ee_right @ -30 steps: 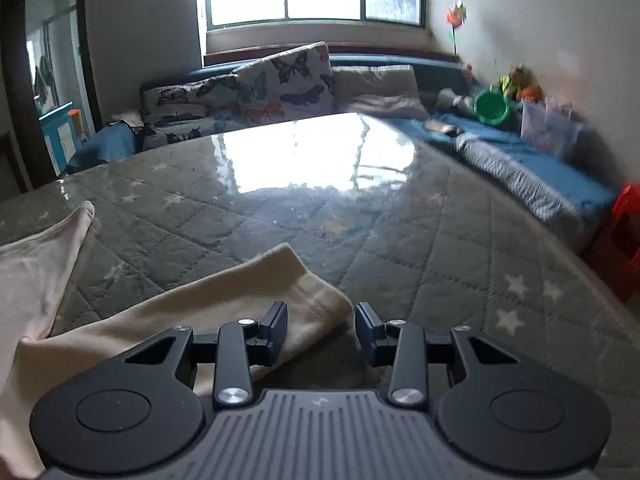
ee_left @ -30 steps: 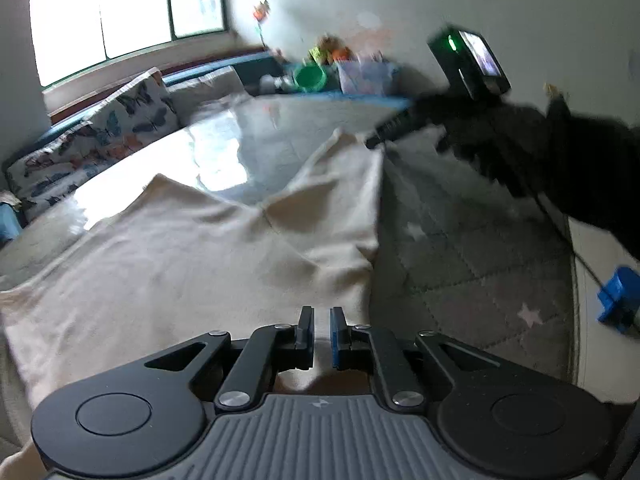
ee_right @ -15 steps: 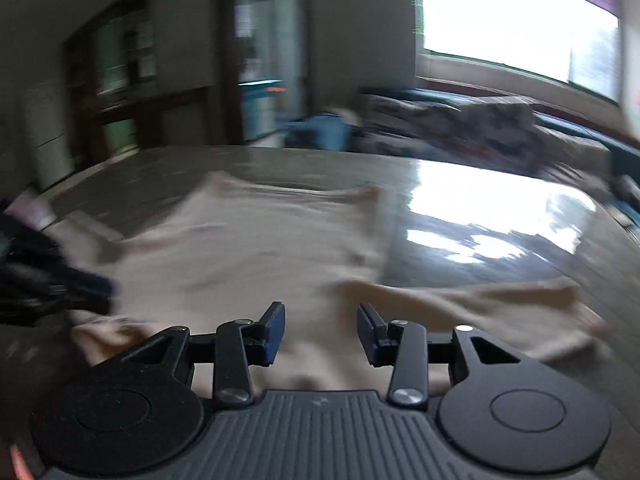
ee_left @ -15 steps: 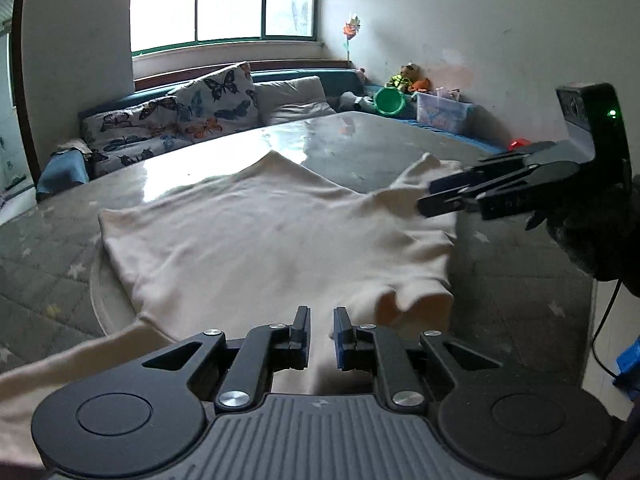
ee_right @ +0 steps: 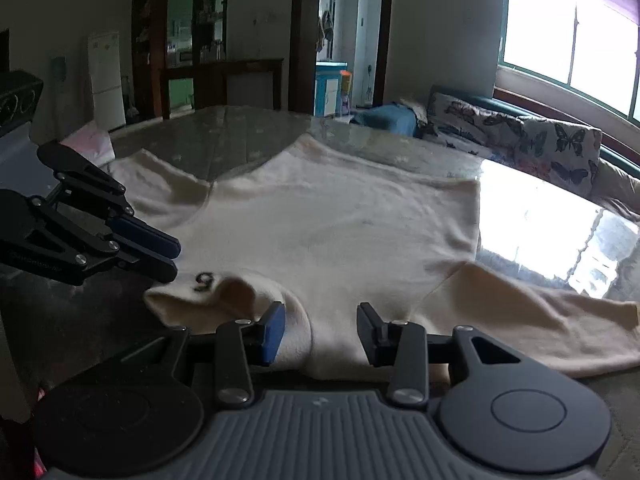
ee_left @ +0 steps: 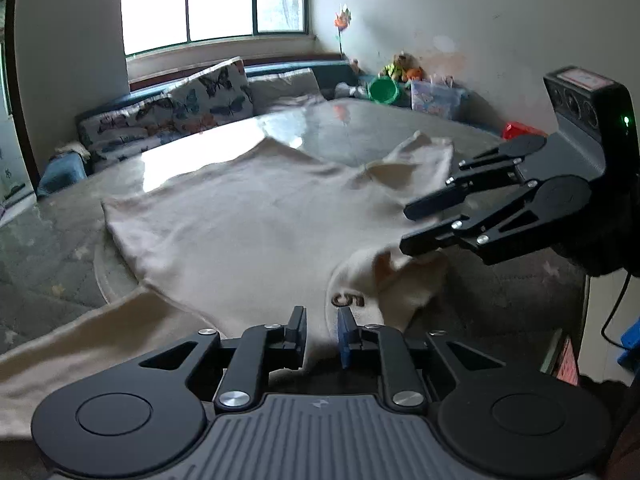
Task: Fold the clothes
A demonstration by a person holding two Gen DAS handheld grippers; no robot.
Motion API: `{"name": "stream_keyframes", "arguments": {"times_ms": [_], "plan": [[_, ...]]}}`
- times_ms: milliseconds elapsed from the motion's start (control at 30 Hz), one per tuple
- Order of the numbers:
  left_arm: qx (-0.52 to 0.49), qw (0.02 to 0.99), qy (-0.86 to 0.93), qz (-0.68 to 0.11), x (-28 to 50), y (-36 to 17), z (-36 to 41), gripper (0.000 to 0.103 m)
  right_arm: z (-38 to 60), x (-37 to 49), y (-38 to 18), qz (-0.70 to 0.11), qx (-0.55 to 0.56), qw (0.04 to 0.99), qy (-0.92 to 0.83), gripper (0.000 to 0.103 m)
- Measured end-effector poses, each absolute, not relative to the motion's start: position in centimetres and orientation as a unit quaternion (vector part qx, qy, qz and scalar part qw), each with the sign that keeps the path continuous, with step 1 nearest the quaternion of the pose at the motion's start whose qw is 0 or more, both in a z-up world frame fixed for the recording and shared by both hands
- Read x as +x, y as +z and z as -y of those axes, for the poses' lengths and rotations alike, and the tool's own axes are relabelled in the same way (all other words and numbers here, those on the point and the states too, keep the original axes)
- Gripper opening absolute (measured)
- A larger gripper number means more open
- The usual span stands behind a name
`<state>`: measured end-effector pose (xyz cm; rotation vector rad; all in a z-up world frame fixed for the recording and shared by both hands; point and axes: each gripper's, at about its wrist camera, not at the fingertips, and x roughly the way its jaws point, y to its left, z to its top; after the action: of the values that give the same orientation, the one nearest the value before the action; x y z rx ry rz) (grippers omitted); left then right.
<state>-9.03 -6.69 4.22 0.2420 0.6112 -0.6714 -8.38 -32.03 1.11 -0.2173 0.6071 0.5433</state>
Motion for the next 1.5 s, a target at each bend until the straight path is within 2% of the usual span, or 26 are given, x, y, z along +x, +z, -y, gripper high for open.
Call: {"name": "stream_keyframes", "arguments": {"times_ms": [233,400,567,667,767,1033,1100,1233,1267,1300,1333,1367,1433,1500], "plan": [[0.074,0.906,-0.306,-0.284,-7.3,5.0,6.3,0.019,30.6,-6.6,1.4,-0.272,-0.107,0.926,0.239,0.041],[0.106,0.893,-0.319,-0.299,-7.8,3.4,7.6,0.019,29.3,-6.0,0.1,-0.282,-0.120,0.914,0.265,0.043],[0.116,0.890,-0.323,-0.300,-8.2,2.8,7.4,0.020,29.0,-7.4,-0.8,-0.276,-0.161,0.903,0.287,0.046],[0.105,0.894,-0.319,-0.297,-7.8,3.3,7.3,0.021,29.2,-8.0,-0.5,-0.267,-0.163,0.906,0.286,0.047],[0.092,0.899,-0.320,-0.286,-7.5,3.8,7.6,0.022,29.4,-8.3,-0.1,-0.259,-0.159,0.909,0.285,0.054],[0.090,0.892,-0.324,-0.302,-6.7,2.4,9.0,0.025,29.8,-9.1,-0.5,-0.265,-0.159,0.907,0.287,0.058],[0.092,0.893,-0.323,-0.301,-6.8,2.4,8.9,0.030,30.3,-9.1,-0.1,-0.265,-0.150,0.909,0.283,0.064],[0.091,0.896,-0.318,-0.297,-6.7,3.0,8.8,0.035,31.4,-8.7,0.1,-0.272,-0.140,0.911,0.276,0.066],[0.092,0.897,-0.317,-0.293,-6.7,3.2,8.8,0.039,31.8,-8.7,0.5,-0.266,-0.134,0.915,0.272,0.069],[0.091,0.899,-0.316,-0.288,-6.6,3.5,8.7,0.050,32.3,-8.6,0.9,-0.259,-0.128,0.919,0.267,0.079],[0.090,0.903,-0.312,-0.282,-6.6,3.7,8.7,0.055,32.8,-8.4,1.4,-0.251,-0.121,0.925,0.258,0.088],[0.088,0.906,-0.308,-0.277,-6.5,3.9,8.7,0.060,33.3,-8.1,1.7,-0.243,-0.117,0.930,0.249,0.089],[0.080,0.911,-0.301,-0.270,-6.1,4.0,8.7,0.063,34.0,-7.5,2.0,-0.236,-0.117,0.937,0.228,0.092],[0.069,0.915,-0.291,-0.270,-5.4,3.8,8.7,0.074,34.8,-6.6,1.8,-0.239,-0.117,0.941,0.210,0.096]]}}
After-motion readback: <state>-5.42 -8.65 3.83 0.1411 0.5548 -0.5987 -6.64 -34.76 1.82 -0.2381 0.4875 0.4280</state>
